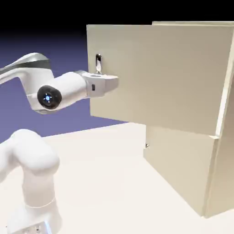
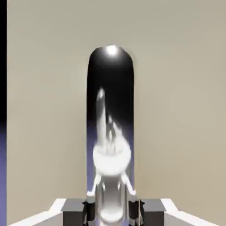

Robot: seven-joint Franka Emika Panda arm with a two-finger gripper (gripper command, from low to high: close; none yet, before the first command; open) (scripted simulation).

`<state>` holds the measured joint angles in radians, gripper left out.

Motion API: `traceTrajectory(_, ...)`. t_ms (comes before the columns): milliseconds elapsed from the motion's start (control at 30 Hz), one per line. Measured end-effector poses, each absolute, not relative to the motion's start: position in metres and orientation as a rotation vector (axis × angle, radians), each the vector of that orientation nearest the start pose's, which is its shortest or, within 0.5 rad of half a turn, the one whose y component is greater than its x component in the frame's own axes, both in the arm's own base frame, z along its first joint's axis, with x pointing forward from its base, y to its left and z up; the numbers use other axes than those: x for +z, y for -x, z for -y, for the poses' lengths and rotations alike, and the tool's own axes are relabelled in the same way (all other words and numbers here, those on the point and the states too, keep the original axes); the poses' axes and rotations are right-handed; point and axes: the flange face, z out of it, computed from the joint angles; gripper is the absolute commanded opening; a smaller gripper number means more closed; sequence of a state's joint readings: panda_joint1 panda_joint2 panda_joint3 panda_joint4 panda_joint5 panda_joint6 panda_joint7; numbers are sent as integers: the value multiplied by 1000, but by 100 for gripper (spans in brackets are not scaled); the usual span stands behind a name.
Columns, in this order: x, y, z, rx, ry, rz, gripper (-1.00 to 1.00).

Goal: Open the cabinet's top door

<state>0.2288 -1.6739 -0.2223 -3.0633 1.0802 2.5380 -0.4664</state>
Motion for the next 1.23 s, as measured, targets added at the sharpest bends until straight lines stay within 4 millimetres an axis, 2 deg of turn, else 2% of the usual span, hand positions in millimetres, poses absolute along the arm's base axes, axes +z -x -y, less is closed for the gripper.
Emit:
traceTrajectory(500, 556, -149, 118, -1025, 1656, 205, -100)
traceTrajectory(800, 556, -139, 221, -851, 1590, 386, -100)
traceTrajectory(1200, 556, -156, 334, -657, 1503, 574, -100)
traceTrajectory(1233, 556, -158, 341, -644, 1497, 586, 100)
